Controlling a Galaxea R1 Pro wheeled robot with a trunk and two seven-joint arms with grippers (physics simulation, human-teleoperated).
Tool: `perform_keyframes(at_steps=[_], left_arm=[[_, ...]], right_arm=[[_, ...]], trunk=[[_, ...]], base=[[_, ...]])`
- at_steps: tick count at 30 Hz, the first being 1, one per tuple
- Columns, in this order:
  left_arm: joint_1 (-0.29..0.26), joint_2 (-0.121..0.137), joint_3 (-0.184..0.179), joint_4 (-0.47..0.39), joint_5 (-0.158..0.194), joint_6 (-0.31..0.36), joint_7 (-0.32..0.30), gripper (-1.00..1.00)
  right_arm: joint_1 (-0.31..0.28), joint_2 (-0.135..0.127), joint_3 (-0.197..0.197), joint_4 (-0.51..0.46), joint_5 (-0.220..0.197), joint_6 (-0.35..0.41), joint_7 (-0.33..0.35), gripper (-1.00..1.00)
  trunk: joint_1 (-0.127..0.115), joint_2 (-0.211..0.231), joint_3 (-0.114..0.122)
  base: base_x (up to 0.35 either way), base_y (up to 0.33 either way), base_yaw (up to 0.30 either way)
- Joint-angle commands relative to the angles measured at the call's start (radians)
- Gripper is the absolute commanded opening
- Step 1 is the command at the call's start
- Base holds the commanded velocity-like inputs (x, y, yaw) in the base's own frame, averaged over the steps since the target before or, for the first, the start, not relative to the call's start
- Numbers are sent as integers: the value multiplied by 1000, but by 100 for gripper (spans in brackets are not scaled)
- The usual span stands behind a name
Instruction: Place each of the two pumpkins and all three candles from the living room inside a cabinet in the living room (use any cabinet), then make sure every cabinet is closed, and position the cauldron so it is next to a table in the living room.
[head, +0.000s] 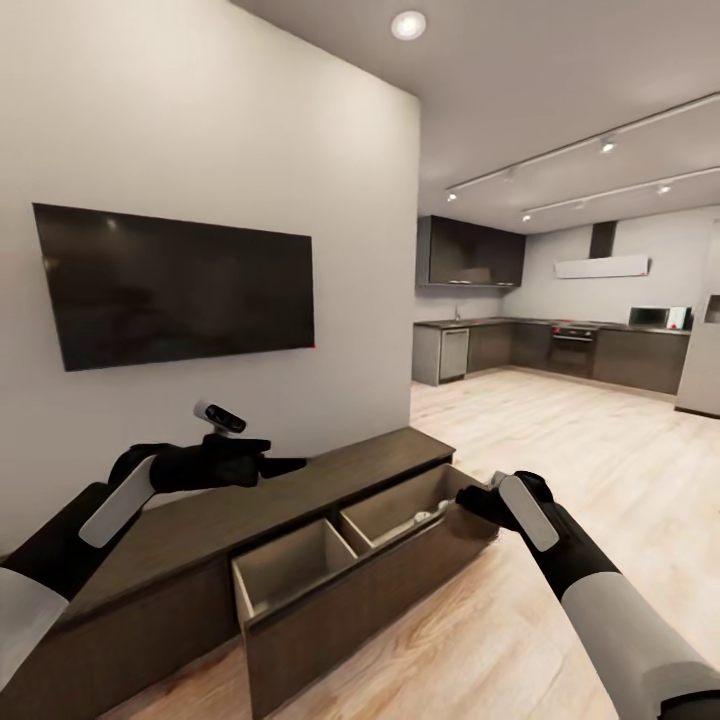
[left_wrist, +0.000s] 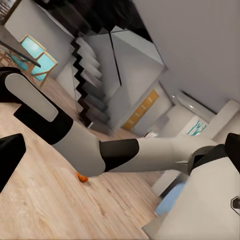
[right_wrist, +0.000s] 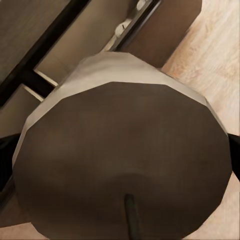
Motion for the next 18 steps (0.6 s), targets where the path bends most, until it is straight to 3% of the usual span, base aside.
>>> perform_keyframes(at_steps=[1,8,18], left_arm=[[-2,1,-3,0,4,6,-2,100],[-2,1,-3,-1,4,6,-3,100],[-2,1,-4,-2,4,6,-3,100]], right_arm=[[-1,-1,4,-2,-8,0,-11,-100],[-1,-1,5,-2,-8,0,-10,-100],[-1,0,8,-2,-8,0,-10,-100]], trunk=[[0,-1,-1],[0,-1,-1],[0,-1,-1]], base=[[233,-2,159],[231,-87,83],[220,-221,254]])
